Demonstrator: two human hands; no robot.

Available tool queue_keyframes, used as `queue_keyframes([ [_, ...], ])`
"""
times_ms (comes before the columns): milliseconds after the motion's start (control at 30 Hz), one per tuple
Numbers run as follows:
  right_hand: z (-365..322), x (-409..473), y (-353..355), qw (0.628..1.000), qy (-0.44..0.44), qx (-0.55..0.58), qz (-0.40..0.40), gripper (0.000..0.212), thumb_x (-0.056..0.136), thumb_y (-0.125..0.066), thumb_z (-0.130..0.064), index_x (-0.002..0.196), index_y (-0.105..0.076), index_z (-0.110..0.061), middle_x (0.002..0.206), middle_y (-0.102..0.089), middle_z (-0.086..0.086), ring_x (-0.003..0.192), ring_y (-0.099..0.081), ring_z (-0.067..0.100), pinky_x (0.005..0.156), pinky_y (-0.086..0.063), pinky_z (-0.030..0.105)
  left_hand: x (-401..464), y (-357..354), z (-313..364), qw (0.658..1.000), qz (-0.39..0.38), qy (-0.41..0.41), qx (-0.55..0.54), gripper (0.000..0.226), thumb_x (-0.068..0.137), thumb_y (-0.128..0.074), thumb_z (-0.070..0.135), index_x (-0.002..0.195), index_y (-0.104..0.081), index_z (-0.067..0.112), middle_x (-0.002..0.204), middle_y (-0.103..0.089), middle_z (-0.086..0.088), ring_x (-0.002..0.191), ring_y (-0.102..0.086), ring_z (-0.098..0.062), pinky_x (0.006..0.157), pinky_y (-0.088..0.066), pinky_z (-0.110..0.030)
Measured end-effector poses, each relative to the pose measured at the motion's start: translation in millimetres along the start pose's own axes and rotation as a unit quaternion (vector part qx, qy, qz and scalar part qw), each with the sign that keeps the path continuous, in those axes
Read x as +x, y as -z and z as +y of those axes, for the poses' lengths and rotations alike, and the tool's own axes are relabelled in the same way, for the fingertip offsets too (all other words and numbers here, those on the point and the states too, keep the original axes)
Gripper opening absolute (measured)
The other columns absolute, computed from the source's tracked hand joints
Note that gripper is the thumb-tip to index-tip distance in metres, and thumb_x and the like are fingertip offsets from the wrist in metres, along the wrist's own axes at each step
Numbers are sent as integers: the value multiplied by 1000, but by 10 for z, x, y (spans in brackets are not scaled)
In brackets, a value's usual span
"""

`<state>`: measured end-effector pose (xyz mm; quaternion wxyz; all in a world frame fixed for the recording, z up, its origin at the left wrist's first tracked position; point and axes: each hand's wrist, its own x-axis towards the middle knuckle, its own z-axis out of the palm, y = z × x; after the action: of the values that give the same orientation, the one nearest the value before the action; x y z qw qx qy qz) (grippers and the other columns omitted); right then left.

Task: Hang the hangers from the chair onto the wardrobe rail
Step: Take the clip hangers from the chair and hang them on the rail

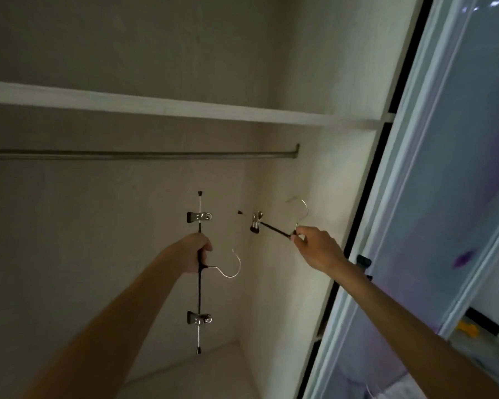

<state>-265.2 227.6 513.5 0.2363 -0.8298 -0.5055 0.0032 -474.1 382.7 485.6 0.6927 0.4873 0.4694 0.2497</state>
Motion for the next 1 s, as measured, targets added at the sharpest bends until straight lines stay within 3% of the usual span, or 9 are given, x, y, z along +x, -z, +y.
queue_keyframes([
  [167, -406, 891, 74, 999, -2, -37, 33, 29, 100, -38, -26, 114, -60, -15, 108, -64, 12, 101, -60, 33, 71, -37, 26, 470, -107, 328, 995, -20, 21, -94, 34, 91, -42, 5, 58, -37, 11, 31, -33, 1, 34, -33, -12, 50, -27, -22],
  [267, -575, 1364, 80, 996, -11, -52, 71, 31, 100, -37, -24, 117, -60, -15, 114, -64, 13, 104, -60, 33, 72, -39, 28, 726, -89, 454, 986, -56, 35, -155, 30, 91, -35, 5, 64, -46, 9, 38, -47, -1, 32, -45, -13, 60, -39, -29],
  [333, -650, 1649, 49, 995, -27, -49, 86, 32, 100, -36, -23, 118, -59, -13, 115, -63, 14, 105, -59, 34, 75, -42, 30, 917, -51, 551, 981, -85, 54, -165, 28, 90, -35, 4, 68, -50, 11, 54, -58, -2, 47, -58, -12, 74, -45, -42],
  [433, -726, 1990, -36, 993, -56, -39, 96, 31, 99, -35, -20, 117, -58, -11, 116, -62, 13, 105, -59, 32, 76, -41, 30, 1149, -11, 721, 978, -111, 60, -164, 26, 93, -36, 6, 73, -52, 13, 77, -60, -2, 71, -60, -12, 88, -38, -54],
  [567, -756, 2224, -207, 993, -84, -51, 65, 28, 99, -36, -17, 119, -54, -7, 120, -58, 14, 108, -57, 30, 81, -43, 31, 1304, 6, 870, 976, -129, 46, -168, 23, 94, -39, 8, 77, -54, 13, 83, -61, -1, 76, -61, -13, 81, -44, -49],
  [700, -720, 2280, -350, 995, -81, -56, 18, 28, 100, -36, -16, 119, -52, -4, 121, -57, 15, 108, -57, 30, 81, -43, 31, 1371, 53, 930, 973, -148, 42, -174, 23, 93, -42, 9, 76, -57, 13, 75, -66, -1, 63, -68, -11, 76, -46, -47],
  [800, -770, 2278, -302, 995, -67, -75, -10, 35, 98, -40, -16, 130, -43, -2, 130, -51, 16, 116, -52, 30, 82, -42, 30, 1329, 66, 946, 970, -154, 40, -185, 22, 93, -42, 9, 77, -58, 11, 79, -65, -2, 76, -63, -12, 78, -44, -49],
  [900, -801, 2202, -186, 991, 0, -107, 78, 63, 96, -46, -19, 147, -12, -4, 148, -29, 16, 132, -34, 30, 101, -37, 37, 1288, 80, 952, 968, -151, 33, -197, 21, 91, -45, 7, 77, -59, 9, 74, -66, -4, 77, -62, -13, 81, -43, -51],
  [1000, -735, 2288, -34, 955, 128, -152, 221, 60, 95, -47, -19, 147, -18, -9, 148, -32, 11, 133, -33, 27, 107, -29, 37, 1287, 87, 980, 967, -138, 28, -211, 21, 91, -45, 6, 76, -60, 8, 69, -67, -4, 59, -67, -13, 86, -44, -53],
])
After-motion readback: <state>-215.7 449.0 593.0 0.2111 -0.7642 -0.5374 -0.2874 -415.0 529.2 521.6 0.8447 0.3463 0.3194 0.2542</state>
